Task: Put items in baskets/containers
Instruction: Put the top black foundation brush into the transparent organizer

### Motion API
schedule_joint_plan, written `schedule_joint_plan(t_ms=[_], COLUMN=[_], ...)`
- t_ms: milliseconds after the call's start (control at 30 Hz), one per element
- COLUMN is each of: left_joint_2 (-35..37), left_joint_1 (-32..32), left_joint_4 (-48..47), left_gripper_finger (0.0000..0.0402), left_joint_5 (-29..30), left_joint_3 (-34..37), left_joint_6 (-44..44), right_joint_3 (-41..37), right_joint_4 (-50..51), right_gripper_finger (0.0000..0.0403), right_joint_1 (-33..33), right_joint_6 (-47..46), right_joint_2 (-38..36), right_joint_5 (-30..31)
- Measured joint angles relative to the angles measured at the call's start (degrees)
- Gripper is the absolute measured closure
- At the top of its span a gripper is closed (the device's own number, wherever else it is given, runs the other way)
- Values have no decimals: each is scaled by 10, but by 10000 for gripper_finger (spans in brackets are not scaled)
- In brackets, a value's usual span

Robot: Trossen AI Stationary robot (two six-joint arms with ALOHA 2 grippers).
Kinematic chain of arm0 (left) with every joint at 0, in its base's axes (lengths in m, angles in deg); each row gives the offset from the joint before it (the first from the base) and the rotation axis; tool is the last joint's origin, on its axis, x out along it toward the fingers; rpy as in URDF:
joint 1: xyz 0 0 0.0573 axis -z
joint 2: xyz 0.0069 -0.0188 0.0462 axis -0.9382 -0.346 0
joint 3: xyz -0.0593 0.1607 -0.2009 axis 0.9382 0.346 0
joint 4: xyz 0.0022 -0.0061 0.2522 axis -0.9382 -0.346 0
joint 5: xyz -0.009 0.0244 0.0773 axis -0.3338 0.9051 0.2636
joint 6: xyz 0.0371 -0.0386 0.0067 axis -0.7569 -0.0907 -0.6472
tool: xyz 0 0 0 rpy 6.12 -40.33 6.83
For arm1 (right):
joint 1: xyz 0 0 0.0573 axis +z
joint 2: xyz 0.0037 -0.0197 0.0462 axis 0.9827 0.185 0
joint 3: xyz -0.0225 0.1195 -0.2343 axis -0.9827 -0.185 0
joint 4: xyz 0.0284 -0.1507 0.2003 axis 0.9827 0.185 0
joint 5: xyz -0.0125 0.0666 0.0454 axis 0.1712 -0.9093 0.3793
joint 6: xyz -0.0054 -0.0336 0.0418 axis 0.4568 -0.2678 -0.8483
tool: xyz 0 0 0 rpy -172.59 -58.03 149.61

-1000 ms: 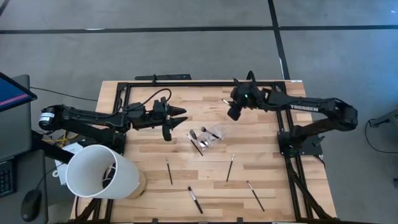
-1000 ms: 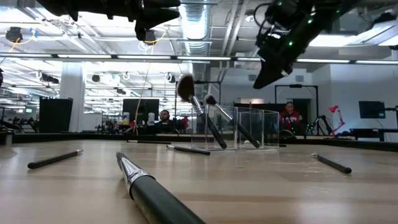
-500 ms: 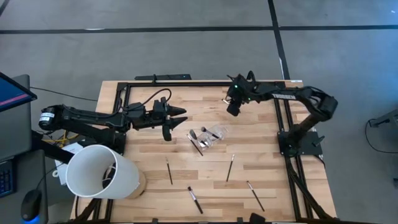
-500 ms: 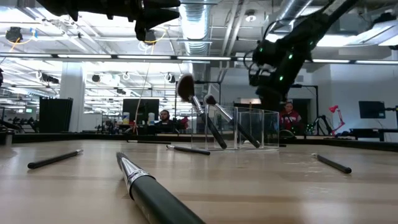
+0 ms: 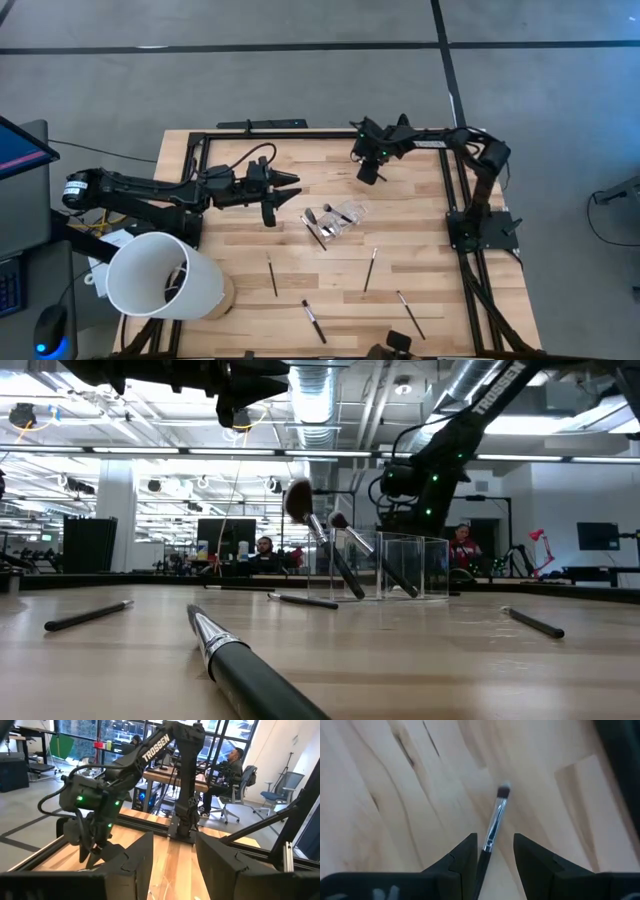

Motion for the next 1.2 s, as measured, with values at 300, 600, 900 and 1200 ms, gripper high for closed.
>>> schedule_joint_plan(t_ms=[300,600,900,1200], left_joint_2=[0,0,0,0], left_joint_1=[0,0,0,0], left_joint_4=[-4,-5,-8,-8], left_gripper_finger=[257,257,257,257], left_joint_5=[0,0,0,0], left_joint_3=[0,0,0,0], left_joint_6=[0,1,1,1], right_joint_3=[-1,-1,0,0], right_joint_4=[-6,-27,-20,-5], right_gripper_finger=[285,285,285,335], right_joint_1=[0,2,2,2], right_joint_6=[0,-2,-7,-7], right_joint_2=[3,29,32,32], right_joint_5=[-1,-13,-15,-15])
